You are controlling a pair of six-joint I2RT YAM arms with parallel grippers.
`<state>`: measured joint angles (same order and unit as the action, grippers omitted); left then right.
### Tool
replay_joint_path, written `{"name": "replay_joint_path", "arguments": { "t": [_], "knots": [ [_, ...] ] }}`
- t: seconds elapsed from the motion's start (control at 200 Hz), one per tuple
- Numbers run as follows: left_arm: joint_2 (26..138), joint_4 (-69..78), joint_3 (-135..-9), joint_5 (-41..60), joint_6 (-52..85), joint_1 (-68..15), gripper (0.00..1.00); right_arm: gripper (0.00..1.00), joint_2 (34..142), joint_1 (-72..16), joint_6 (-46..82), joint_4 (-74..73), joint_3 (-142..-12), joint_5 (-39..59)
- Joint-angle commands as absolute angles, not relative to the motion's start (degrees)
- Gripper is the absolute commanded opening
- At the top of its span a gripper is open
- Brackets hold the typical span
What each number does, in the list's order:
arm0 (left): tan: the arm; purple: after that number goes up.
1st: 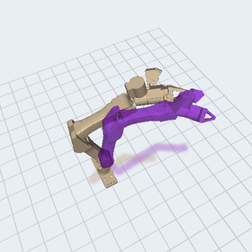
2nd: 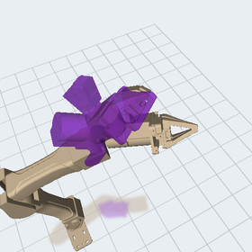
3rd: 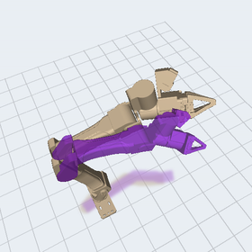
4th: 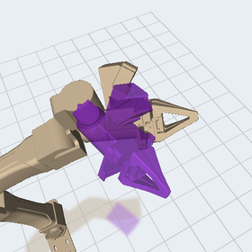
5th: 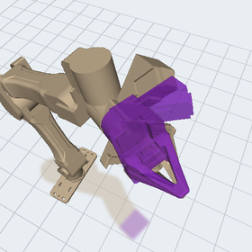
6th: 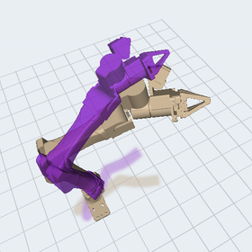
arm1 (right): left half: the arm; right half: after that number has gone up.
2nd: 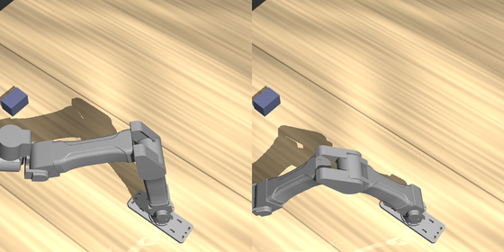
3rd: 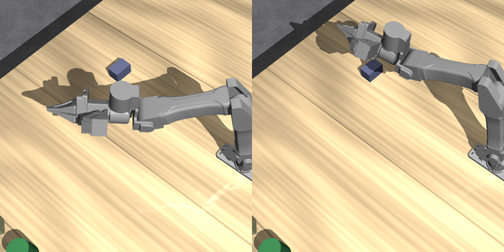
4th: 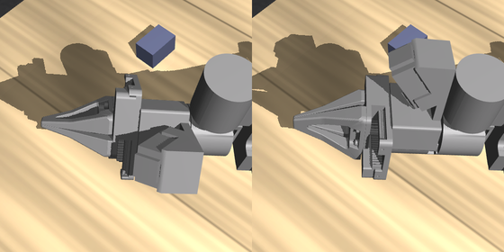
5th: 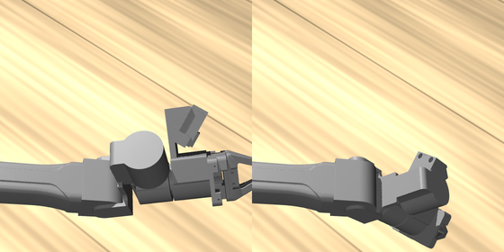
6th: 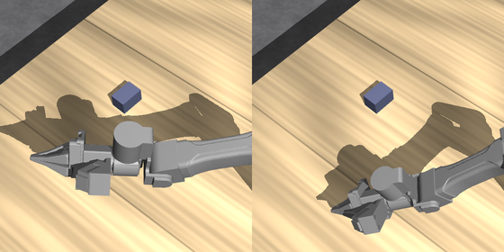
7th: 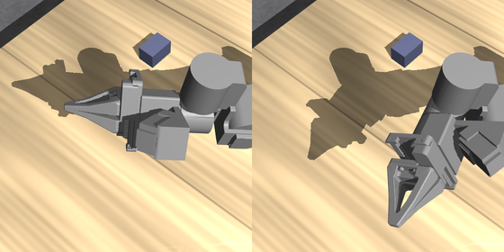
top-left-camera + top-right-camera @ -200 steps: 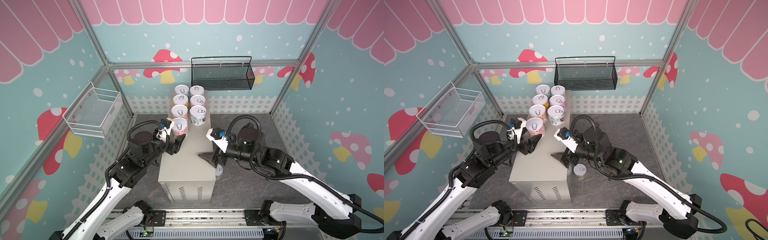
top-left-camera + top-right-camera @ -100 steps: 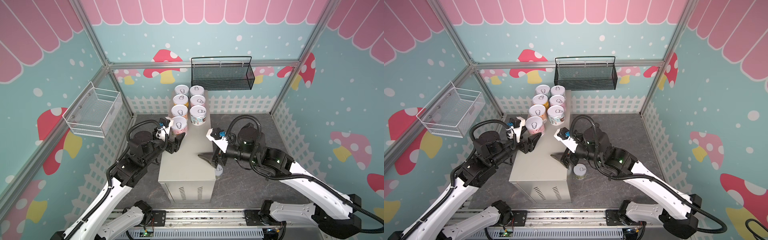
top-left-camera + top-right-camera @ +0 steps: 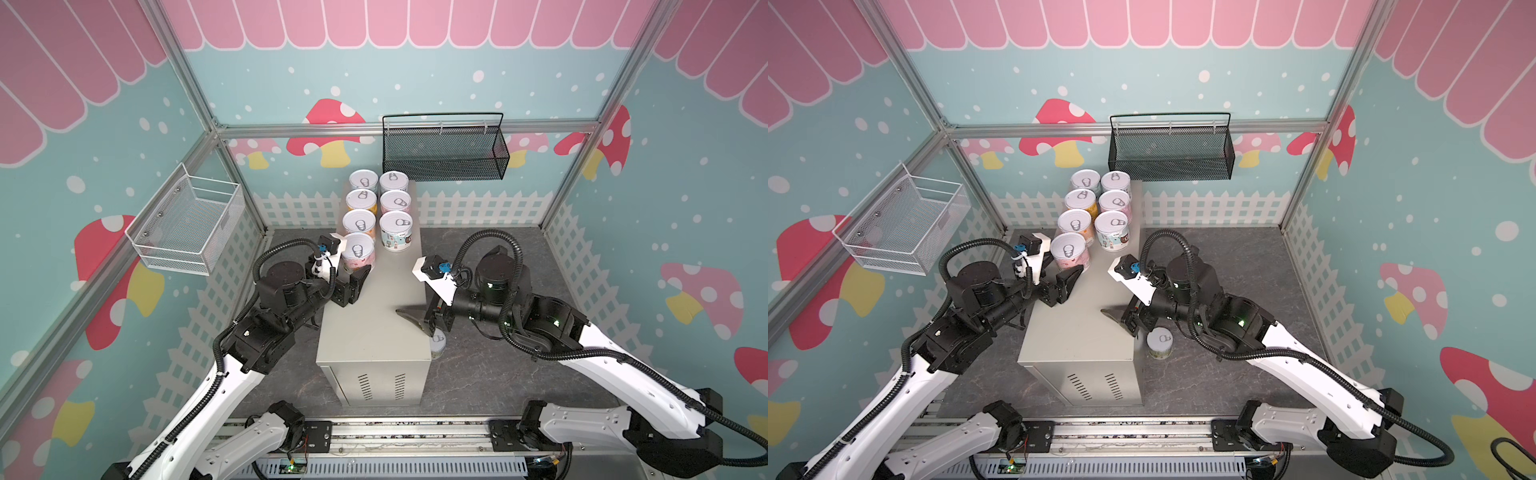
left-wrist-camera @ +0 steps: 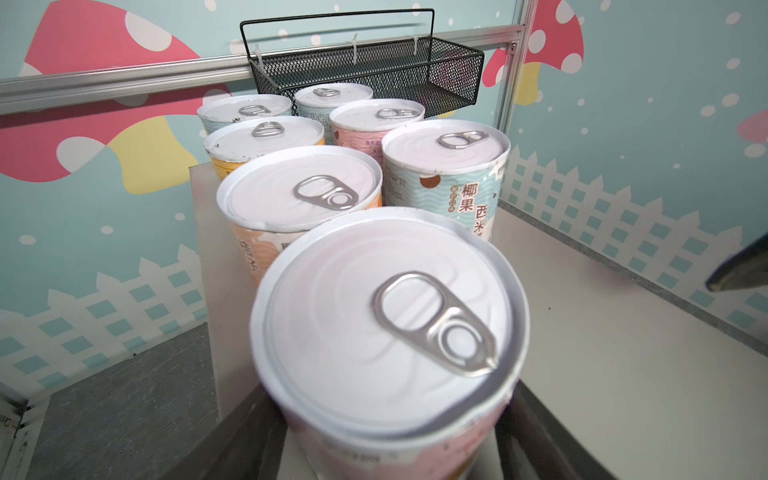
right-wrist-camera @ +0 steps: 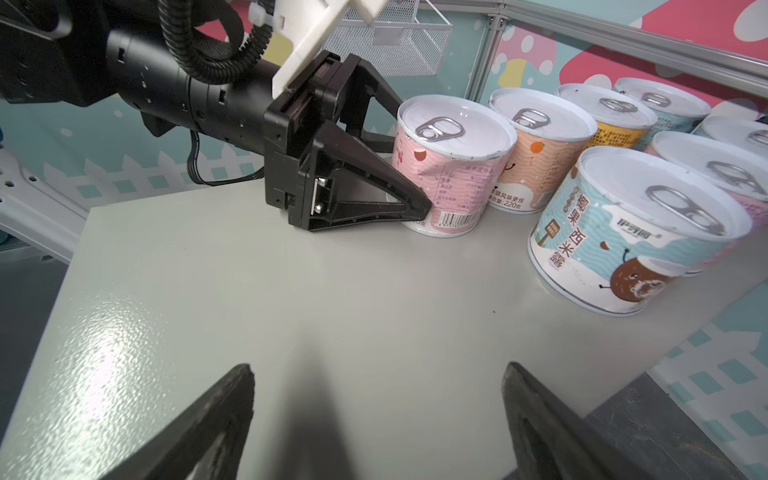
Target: Place and organize the canned foods onto the counter
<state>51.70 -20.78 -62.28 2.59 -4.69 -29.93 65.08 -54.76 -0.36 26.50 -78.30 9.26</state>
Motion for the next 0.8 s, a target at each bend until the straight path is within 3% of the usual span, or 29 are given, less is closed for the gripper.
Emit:
{"name": "replay_joint_path", "arguments": {
  "t": [0.0,0.065,0.59,0.79],
  "knots": [
    [52.13,-23.69,-61.14,3.76,-4.59,-29.53,0.91,0.94,64.50,-55.02,0.07,25.06,-78.63,9.89],
    [51.88,-24.47,-61.70,3.88,-4.03,-29.49,0.99,0.94,64.67,-55.02,0.50,24.96,-79.05,9.28],
    [40.68,-41.82,-61.13,-6.64,2.13,-29.50,0.99,0.96,70.64,-55.02,6.51,27.20,-90.56,-7.96],
    [41.87,-42.52,-61.82,-12.82,2.15,-29.42,0.99,0.97,71.09,-55.01,7.21,27.50,-91.89,-7.43]
  ]
}}
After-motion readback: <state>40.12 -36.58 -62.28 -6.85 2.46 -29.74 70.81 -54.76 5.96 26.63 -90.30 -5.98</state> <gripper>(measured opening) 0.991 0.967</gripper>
